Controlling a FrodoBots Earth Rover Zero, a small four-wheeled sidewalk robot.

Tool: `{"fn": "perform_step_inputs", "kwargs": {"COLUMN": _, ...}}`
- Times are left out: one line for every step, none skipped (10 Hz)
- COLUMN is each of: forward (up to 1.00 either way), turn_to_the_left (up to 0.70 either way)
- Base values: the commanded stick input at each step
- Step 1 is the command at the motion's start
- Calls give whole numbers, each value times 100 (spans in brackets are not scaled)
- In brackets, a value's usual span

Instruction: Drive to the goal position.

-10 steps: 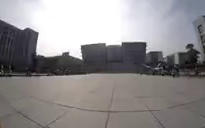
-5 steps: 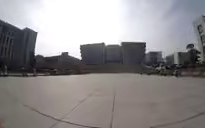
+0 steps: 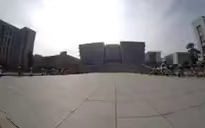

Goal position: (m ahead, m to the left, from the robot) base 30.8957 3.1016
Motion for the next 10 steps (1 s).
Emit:
{"fn": "perform_step_inputs", "kwargs": {"forward": 100, "turn_to_the_left": 0}}
{"fn": "perform_step_inputs", "kwargs": {"forward": 100, "turn_to_the_left": 0}}
{"fn": "perform_step_inputs", "kwargs": {"forward": 100, "turn_to_the_left": 0}}
{"fn": "perform_step_inputs", "kwargs": {"forward": 100, "turn_to_the_left": 0}}
{"fn": "perform_step_inputs", "kwargs": {"forward": 100, "turn_to_the_left": 0}}
{"fn": "perform_step_inputs", "kwargs": {"forward": 100, "turn_to_the_left": 0}}
{"fn": "perform_step_inputs", "kwargs": {"forward": 100, "turn_to_the_left": 0}}
{"fn": "perform_step_inputs", "kwargs": {"forward": 100, "turn_to_the_left": 0}}
{"fn": "perform_step_inputs", "kwargs": {"forward": 100, "turn_to_the_left": 0}}
{"fn": "perform_step_inputs", "kwargs": {"forward": 100, "turn_to_the_left": 0}}
